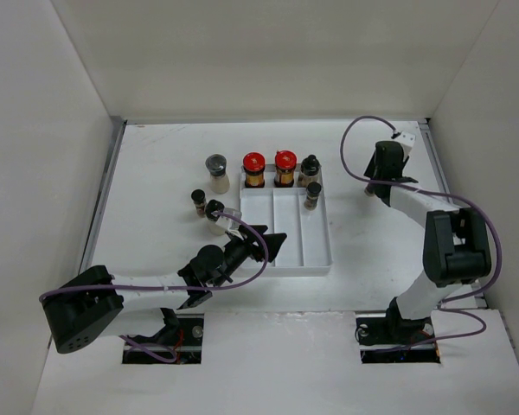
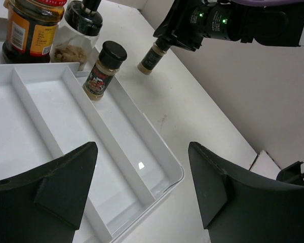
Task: Organize the condiment bottles
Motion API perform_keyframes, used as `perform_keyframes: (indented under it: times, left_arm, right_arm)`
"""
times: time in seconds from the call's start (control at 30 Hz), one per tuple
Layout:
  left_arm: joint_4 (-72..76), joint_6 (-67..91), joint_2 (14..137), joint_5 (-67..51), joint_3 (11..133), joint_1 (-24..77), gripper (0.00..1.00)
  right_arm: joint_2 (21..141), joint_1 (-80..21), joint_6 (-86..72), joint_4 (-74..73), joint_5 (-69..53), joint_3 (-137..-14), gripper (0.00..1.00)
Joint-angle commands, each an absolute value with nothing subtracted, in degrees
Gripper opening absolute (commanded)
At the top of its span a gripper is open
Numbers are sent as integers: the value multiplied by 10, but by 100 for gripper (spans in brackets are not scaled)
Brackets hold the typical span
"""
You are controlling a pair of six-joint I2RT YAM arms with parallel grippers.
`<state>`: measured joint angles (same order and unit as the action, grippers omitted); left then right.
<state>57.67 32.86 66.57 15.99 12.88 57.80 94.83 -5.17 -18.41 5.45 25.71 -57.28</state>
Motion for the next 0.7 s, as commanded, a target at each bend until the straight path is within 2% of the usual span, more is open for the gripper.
perform_keyframes:
  times: [0.0,0.2,0.43,0.57,0.67]
  left_arm:
    - [613,333,661,156,137,580,71]
    - [613,335,663,155,139,580,71]
    - [613,335,667,155,141,578,71]
    - [616,336,676,155,142,577,71]
    - [616,336,666,153,141,578,71]
  right_arm:
    - [911,-58,-192,78,267,-573,38]
    - [791,-121,-197,67,295,-512,37]
    - [673,-256,-228,7,323,-444,37]
    - [669,-348,-277,8,323,-425,37]
    - [708,-378,-287,18,329,-429,37]
